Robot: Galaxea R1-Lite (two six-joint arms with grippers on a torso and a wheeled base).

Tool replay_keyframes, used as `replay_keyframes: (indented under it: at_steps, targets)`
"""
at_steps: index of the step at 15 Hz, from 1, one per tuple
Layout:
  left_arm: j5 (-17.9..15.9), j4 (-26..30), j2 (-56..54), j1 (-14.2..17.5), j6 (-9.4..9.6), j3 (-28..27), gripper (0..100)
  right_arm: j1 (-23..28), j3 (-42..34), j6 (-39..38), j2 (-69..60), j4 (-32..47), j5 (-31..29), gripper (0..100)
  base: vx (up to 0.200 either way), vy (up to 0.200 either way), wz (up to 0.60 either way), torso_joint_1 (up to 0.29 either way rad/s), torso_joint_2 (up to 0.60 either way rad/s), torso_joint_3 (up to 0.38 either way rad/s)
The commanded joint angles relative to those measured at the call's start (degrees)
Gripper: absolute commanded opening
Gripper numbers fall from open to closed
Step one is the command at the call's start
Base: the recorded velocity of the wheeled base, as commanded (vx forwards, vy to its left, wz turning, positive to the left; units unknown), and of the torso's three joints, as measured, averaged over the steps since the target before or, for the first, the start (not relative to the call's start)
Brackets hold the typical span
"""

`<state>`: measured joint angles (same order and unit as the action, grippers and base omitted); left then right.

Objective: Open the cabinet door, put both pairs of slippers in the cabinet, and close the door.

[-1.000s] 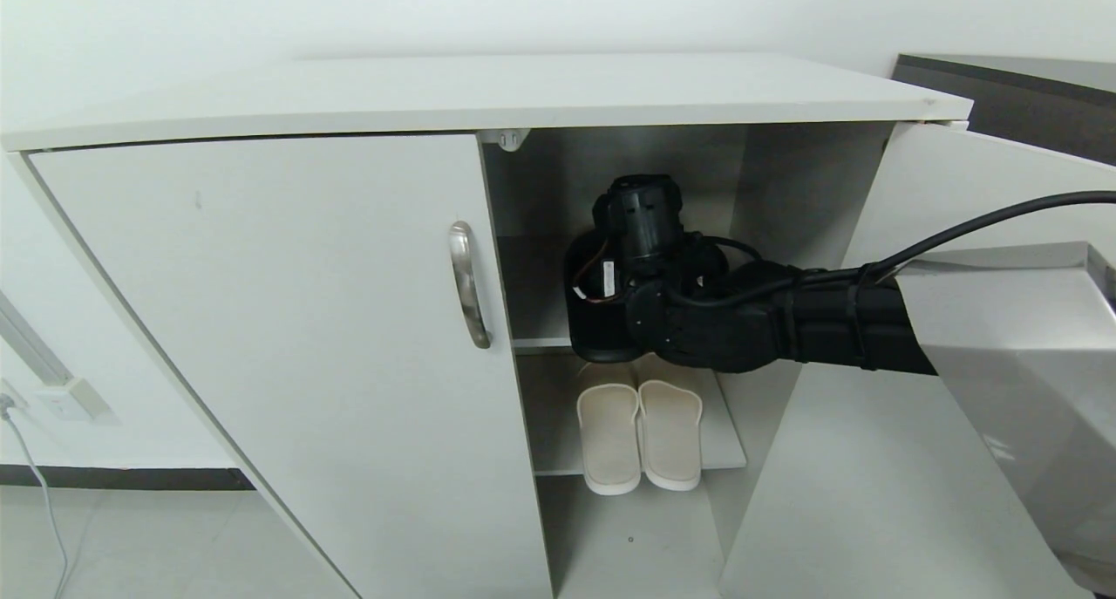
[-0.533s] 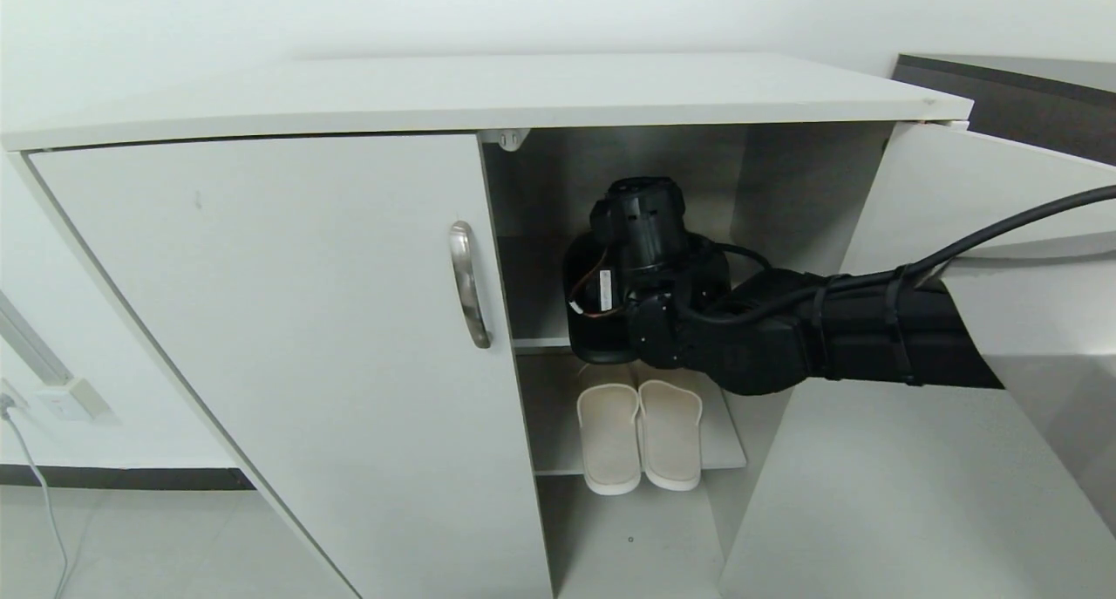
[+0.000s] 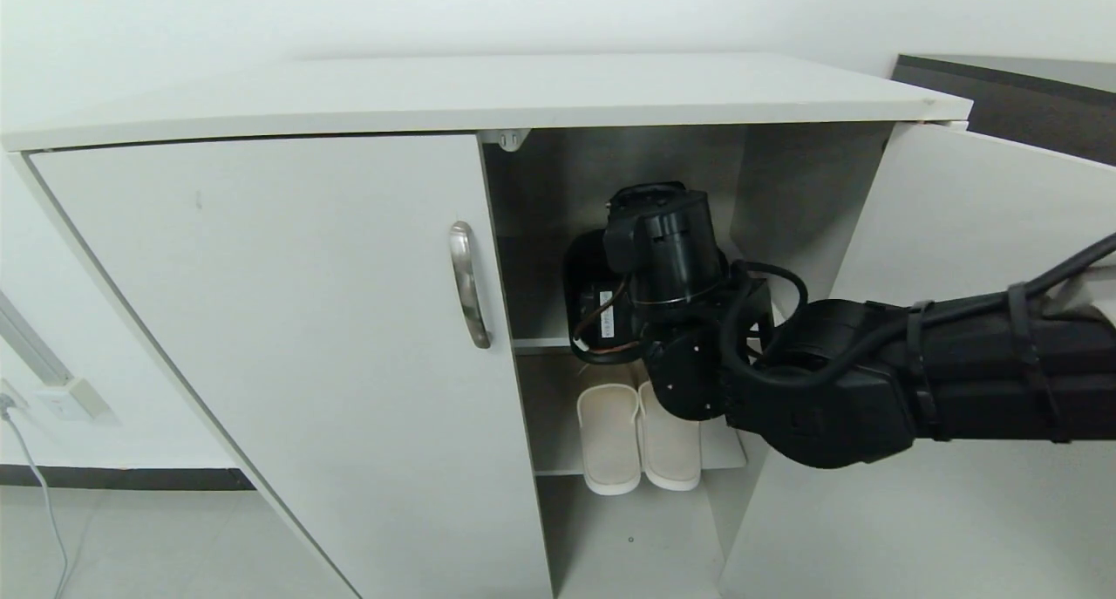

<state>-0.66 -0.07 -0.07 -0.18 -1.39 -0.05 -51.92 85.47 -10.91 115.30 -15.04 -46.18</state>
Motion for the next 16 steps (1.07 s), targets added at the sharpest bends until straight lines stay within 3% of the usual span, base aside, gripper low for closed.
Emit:
replay_keyframes:
  at_steps: [1, 4, 5, 9, 16]
  targets:
    - [0.0, 0.0, 0.1, 0.0, -0.02, 0.0, 0, -2.2, -4.9, -0.1, -4.7, -1.1, 0.0, 100, 0.000, 0.000, 0.00, 0.000, 0.00, 0.000]
    - [0.0, 0.0, 0.1, 0.0, -0.02, 0.0, 0, -4.9, -11.6, 0.3, -8.4, -5.3, 0.0, 100, 0.000, 0.000, 0.00, 0.000, 0.00, 0.000]
    - [0.0, 0.0, 0.1, 0.0, -0.02, 0.0, 0, -5.6, -13.2, 0.5, -9.0, -6.5, 0.1, 0, 0.000, 0.000, 0.00, 0.000, 0.00, 0.000]
    - [0.0, 0.0, 0.1, 0.0, 0.07, 0.0, 0, -7.0, -15.9, 3.4, -10.6, -10.4, 0.3, 0, 0.000, 0.000, 0.00, 0.000, 0.00, 0.000]
    - [0.0, 0.0, 0.1, 0.0, 0.07, 0.0, 0, -7.4, -16.1, 3.5, -10.4, -10.8, 0.2, 0, 0.000, 0.000, 0.00, 0.000, 0.00, 0.000]
